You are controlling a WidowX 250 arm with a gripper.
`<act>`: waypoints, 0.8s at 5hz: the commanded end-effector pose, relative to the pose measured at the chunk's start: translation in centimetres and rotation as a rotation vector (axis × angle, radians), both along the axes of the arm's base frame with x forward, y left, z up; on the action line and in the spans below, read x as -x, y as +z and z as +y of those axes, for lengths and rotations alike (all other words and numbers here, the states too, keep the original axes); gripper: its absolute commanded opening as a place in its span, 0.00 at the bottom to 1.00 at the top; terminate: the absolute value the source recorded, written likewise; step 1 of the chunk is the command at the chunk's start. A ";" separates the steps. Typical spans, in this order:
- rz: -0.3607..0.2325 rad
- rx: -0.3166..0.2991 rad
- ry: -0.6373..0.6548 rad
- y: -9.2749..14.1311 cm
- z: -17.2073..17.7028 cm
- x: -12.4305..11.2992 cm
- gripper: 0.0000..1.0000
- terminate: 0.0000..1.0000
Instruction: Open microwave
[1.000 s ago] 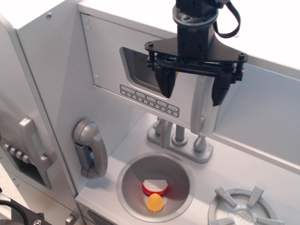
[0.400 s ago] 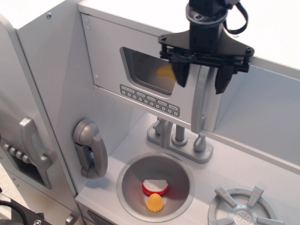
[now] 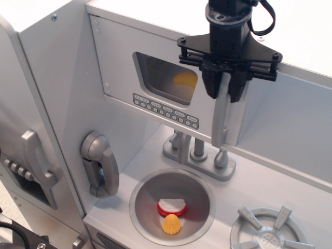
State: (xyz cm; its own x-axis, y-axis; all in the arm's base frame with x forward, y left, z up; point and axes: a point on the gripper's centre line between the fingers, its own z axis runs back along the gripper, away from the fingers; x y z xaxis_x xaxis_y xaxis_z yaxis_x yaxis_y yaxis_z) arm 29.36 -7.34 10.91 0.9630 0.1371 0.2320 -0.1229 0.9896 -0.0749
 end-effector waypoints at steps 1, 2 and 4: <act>-0.032 0.008 -0.049 1.6 0.1 3.0 0.00 0.00; -0.015 -0.007 -0.075 1.8 0.3 5.2 0.00 0.00; 0.255 -0.036 -0.281 2.1 0.1 8.9 1.00 0.00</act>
